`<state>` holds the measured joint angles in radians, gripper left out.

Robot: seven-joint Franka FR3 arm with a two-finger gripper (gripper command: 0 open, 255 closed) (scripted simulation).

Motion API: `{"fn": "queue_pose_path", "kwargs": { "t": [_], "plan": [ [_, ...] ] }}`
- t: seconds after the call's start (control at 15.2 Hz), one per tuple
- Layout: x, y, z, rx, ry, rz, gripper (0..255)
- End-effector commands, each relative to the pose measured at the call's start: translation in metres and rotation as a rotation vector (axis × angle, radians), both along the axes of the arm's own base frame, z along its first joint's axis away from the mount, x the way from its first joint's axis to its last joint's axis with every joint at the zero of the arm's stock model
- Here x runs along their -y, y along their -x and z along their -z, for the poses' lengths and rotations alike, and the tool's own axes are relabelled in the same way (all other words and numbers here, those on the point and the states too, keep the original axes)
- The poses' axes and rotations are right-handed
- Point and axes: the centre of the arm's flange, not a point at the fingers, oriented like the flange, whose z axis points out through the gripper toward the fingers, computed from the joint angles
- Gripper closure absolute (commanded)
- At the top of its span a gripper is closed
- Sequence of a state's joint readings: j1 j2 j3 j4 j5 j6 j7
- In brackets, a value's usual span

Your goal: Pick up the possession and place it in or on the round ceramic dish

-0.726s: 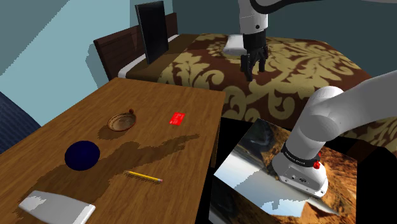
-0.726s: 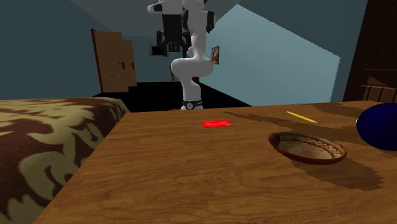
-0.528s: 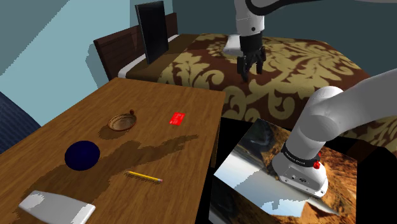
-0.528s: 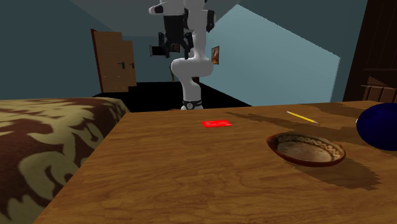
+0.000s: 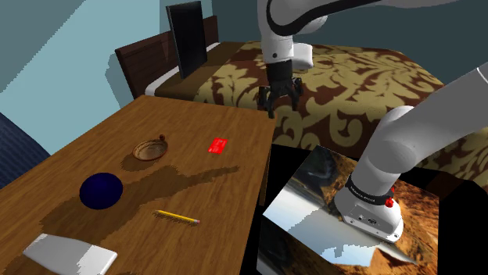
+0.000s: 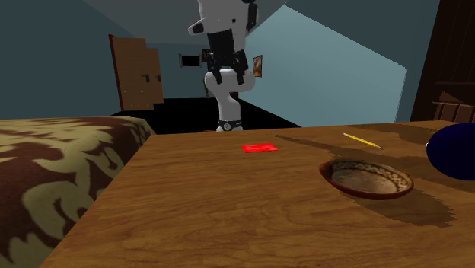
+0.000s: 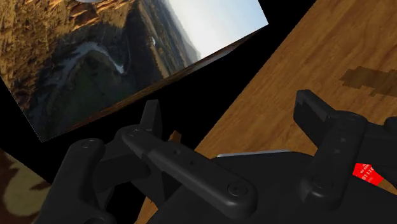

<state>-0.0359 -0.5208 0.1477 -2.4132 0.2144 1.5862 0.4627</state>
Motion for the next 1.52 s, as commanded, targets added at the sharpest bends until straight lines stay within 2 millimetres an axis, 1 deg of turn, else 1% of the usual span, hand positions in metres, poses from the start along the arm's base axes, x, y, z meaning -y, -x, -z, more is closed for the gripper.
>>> {"fn": "queue_pose_path", "kwargs": {
  "t": [0.0,0.33,0.59,0.92,1.19,1.45],
  "plan": [
    [-0.011,-0.015,0.013,-0.016,-0.02,0.078,0],
    [-0.037,-0.056,0.045,-0.057,-0.069,0.256,0],
    [-0.054,-0.092,0.071,-0.089,-0.108,0.399,0],
    [-0.07,-0.138,0.105,-0.129,-0.156,0.577,0],
    [-0.077,-0.174,0.132,-0.161,-0.194,0.716,0],
    [-0.088,-0.169,0.149,-0.161,-0.194,0.716,0]
  ]
}}
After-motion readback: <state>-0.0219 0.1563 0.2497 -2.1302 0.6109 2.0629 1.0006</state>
